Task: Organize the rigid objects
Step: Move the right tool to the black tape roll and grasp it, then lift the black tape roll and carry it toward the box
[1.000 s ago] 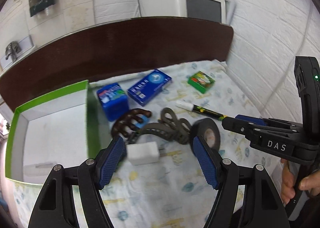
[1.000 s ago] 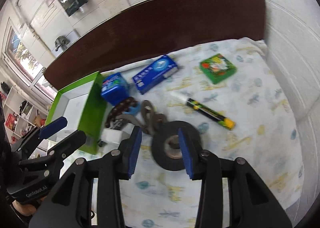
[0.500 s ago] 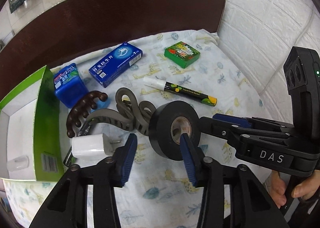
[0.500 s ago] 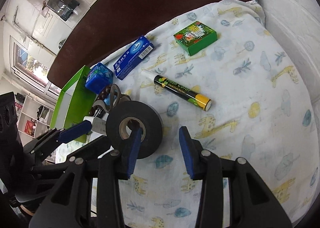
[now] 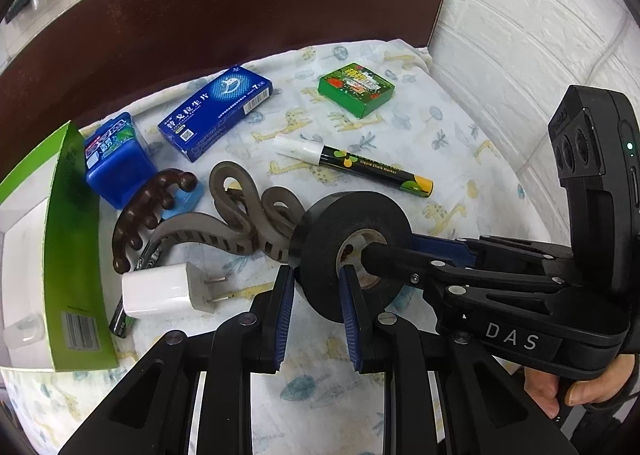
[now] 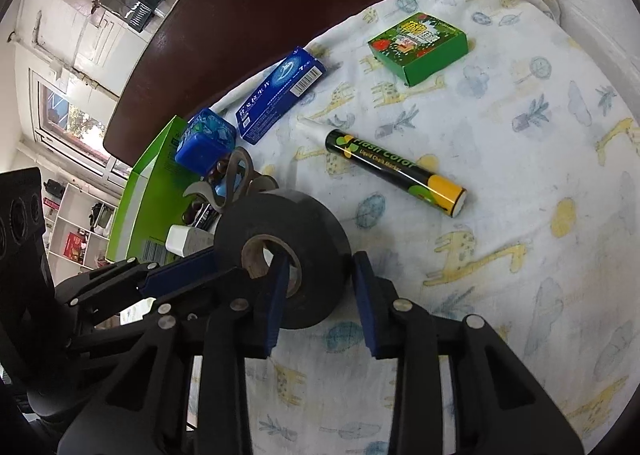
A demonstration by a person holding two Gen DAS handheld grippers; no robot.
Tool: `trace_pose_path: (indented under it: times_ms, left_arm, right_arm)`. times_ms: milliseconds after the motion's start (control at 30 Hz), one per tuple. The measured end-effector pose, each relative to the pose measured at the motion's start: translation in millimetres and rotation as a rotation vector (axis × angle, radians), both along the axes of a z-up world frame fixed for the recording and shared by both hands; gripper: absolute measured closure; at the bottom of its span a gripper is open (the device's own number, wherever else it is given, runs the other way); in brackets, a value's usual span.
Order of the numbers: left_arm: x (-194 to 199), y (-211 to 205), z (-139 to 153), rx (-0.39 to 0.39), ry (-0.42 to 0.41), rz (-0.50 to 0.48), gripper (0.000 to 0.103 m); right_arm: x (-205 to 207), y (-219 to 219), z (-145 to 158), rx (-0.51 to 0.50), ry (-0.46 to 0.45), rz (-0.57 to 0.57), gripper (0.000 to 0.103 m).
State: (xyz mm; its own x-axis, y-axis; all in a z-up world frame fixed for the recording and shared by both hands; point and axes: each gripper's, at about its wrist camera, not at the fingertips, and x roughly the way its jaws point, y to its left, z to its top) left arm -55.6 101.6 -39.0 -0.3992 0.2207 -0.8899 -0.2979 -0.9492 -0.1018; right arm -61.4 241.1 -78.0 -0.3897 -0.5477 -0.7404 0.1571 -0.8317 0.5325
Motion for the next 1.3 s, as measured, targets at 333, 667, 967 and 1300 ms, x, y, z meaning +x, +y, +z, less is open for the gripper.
trace_pose_path:
  times_ms: [333, 667, 967, 1300]
  left_arm:
    - [37.3, -29.4, -10.4, 0.064, -0.073, -0.022, 0.079]
    - [25.6, -48.3, -19.8, 0.171, -0.14, 0.057, 0.078]
    - [10.8, -45.6, -35.9, 0.22, -0.189, 0.059, 0.073]
    - [11.8, -45.8, -32.2, 0.189, -0.164, 0.038, 0.074]
  right_arm:
    - [42.7, -24.2, 5.8, 0.072, -0.081, 0.053, 0.071]
    - [36.7, -19.4, 13.5, 0.123, -0.056, 0.019, 0.066]
    - [23.6, -16.8, -4.5, 0.117, -0.136, -0.014, 0.068]
    - [29.4, -26.2, 3.9, 0.124, -0.12, 0.01, 0.075]
